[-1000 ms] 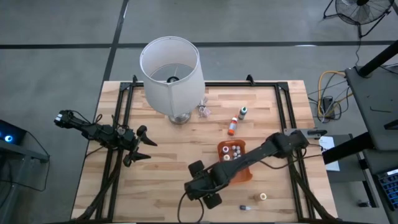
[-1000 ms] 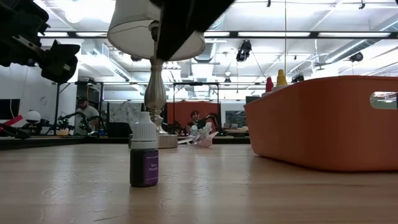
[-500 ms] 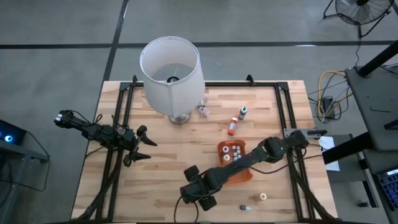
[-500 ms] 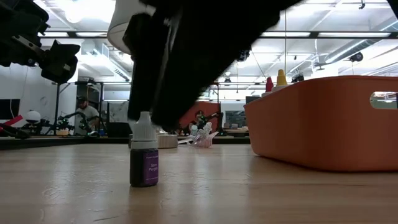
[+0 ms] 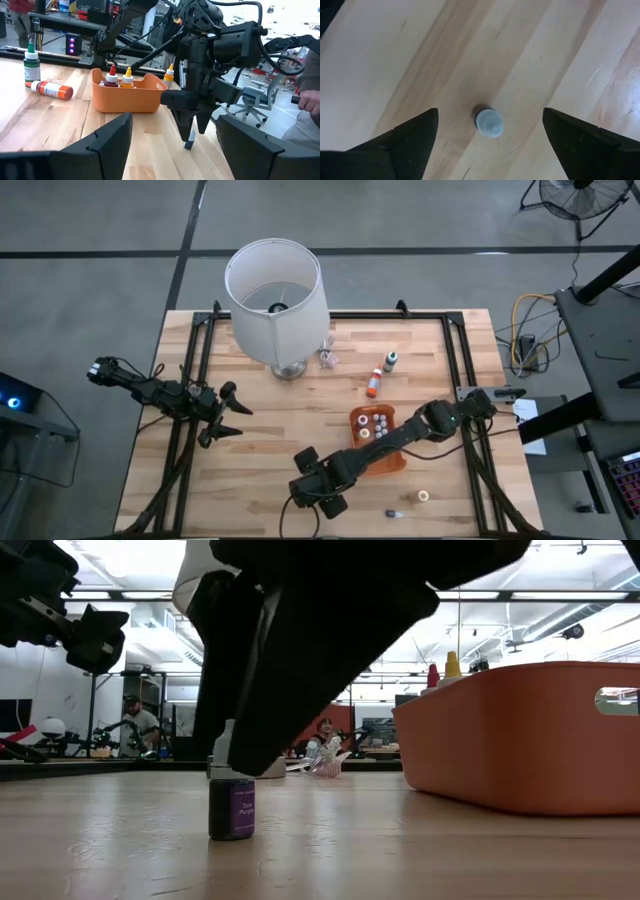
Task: Pick & Place food coloring
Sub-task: Put the small food coloring bottle into the orange bin
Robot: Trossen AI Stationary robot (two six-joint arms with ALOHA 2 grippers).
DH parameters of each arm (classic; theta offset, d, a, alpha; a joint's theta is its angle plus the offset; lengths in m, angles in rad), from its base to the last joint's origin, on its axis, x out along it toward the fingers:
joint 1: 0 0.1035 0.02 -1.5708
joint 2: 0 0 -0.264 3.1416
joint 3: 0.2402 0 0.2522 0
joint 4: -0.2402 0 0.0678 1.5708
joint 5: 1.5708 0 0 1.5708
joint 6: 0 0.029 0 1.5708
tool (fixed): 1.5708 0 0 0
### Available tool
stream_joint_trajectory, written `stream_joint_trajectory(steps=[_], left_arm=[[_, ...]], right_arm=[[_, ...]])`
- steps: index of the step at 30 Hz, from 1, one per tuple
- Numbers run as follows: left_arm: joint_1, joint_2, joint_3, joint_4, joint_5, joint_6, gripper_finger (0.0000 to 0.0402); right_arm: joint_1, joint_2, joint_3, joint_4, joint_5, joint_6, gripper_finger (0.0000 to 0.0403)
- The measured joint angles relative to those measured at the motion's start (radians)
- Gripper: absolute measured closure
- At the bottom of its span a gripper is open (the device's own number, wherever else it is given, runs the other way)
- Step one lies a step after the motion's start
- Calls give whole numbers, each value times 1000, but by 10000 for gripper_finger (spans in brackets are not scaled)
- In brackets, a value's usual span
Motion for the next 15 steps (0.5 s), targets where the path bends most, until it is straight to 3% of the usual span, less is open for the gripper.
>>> stream_joint_trajectory(steps=[15], left_arm=[[0,0,0,0,0,0,143]], right_arm=[[0,-1,-20,12,-2,8,131]])
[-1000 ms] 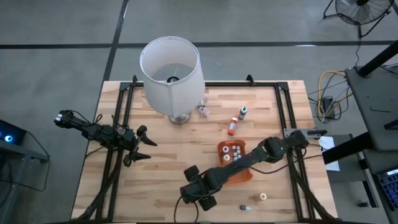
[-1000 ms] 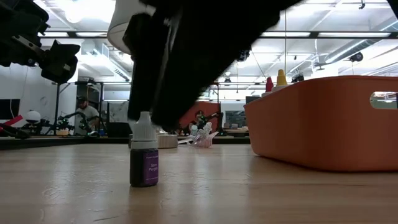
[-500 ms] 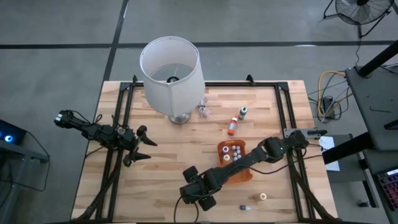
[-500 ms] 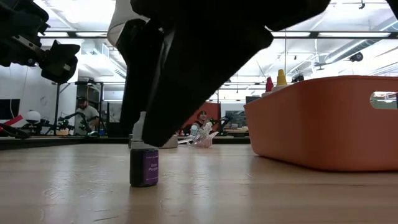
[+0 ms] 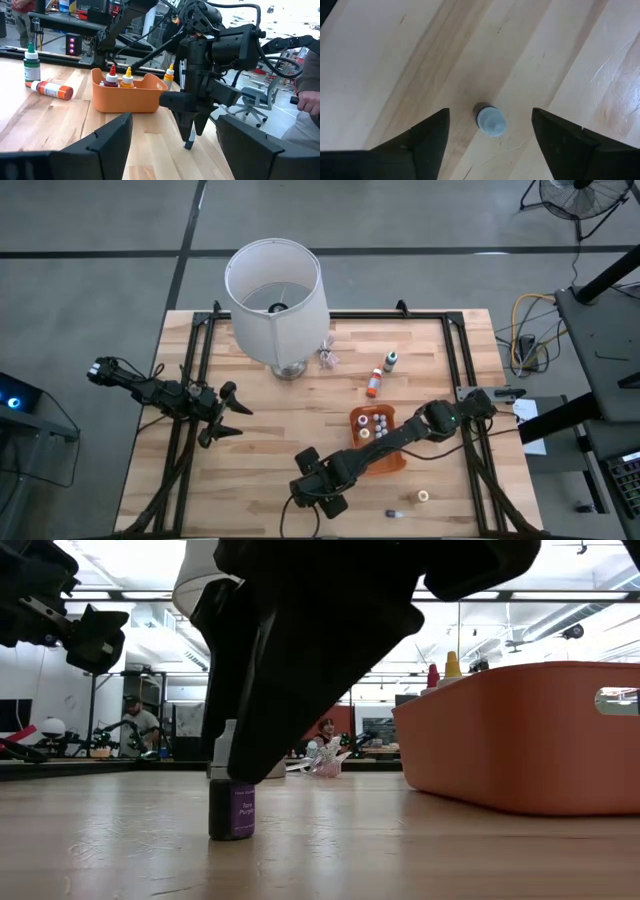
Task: Pick & Place food coloring
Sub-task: Put the small food coloring bottle into the orange bin
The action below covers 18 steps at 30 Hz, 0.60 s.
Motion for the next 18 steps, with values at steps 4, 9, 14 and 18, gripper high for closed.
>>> stream_joint_trajectory(steps=[4,9,14,18], left_arm=[[0,0,0,0,0,0,143],[0,0,0,0,0,0,143],[0,0,0,0,0,0,143],[0,0,0,0,0,0,143]], right_arm=[[0,0,0,0,0,3,162],[0,0,0,3,0,7,197],[0,0,0,5,0,8,228],[0,0,0,6,0,10,253]])
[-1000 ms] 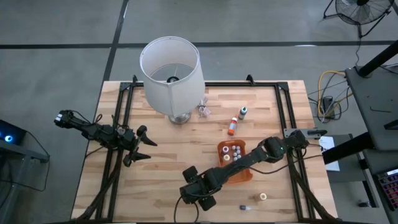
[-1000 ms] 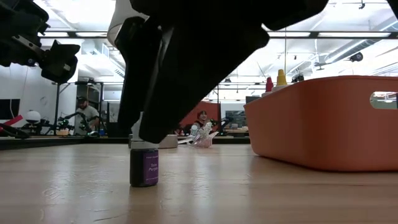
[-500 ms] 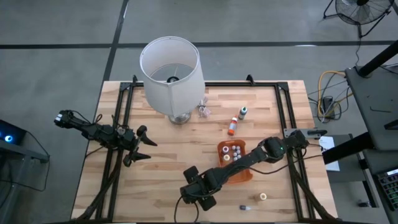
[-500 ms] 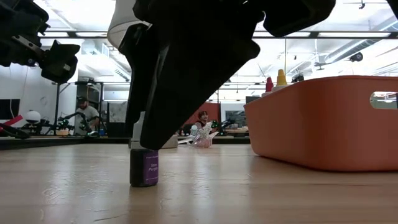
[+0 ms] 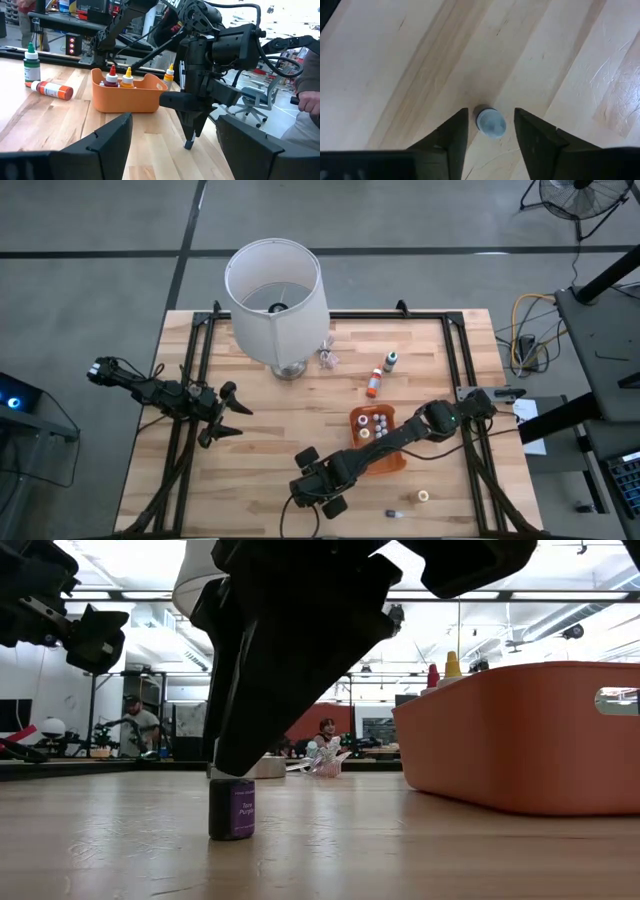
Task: Pick & Place food coloring
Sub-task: Put the small food coloring bottle into the orange bin
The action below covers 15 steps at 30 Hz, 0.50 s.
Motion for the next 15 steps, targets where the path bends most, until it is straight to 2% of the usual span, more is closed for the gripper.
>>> stream_joint_trajectory(steps=[15], left_arm=[[0,0,0,0,0,0,143]], right_arm=[[0,-1,0,-3,0,1,339]])
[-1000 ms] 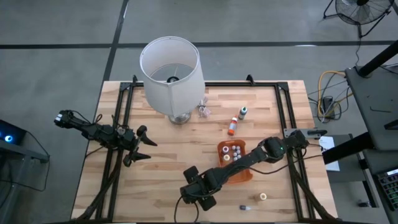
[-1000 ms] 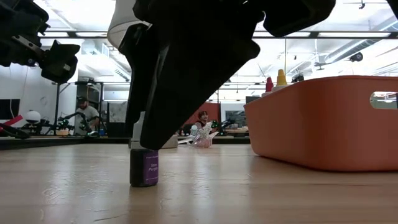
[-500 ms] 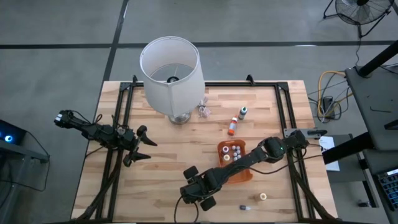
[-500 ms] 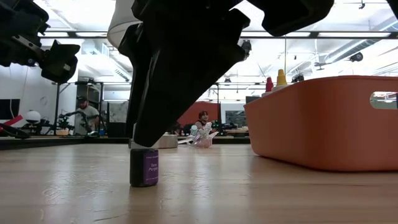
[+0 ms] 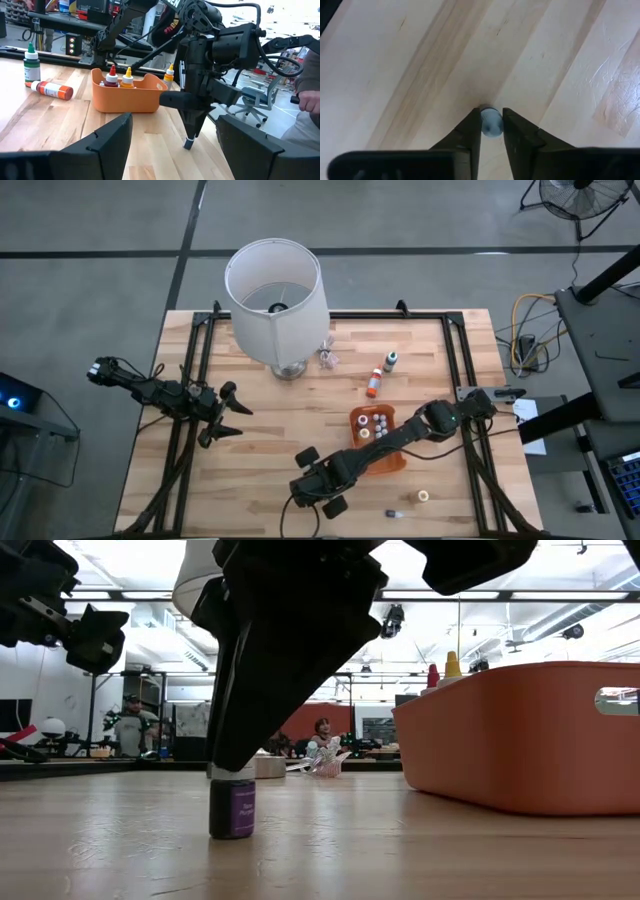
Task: Pick & Place food coloring
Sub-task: Put the small food coloring bottle into the orange bin
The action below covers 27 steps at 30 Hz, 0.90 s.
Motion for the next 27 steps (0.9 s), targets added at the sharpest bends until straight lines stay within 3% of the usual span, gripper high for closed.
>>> stream_joint_trajectory(steps=[8,19,27], left_arm=[[0,0,0,0,0,0,143],[0,0,0,0,0,0,143],[0,0,0,0,0,0,143]], right_arm=[[0,-27,0,-37,0,0,350],[0,-126,47,-232,8,2,348],[-1,-225,45,-275,9,102,348]])
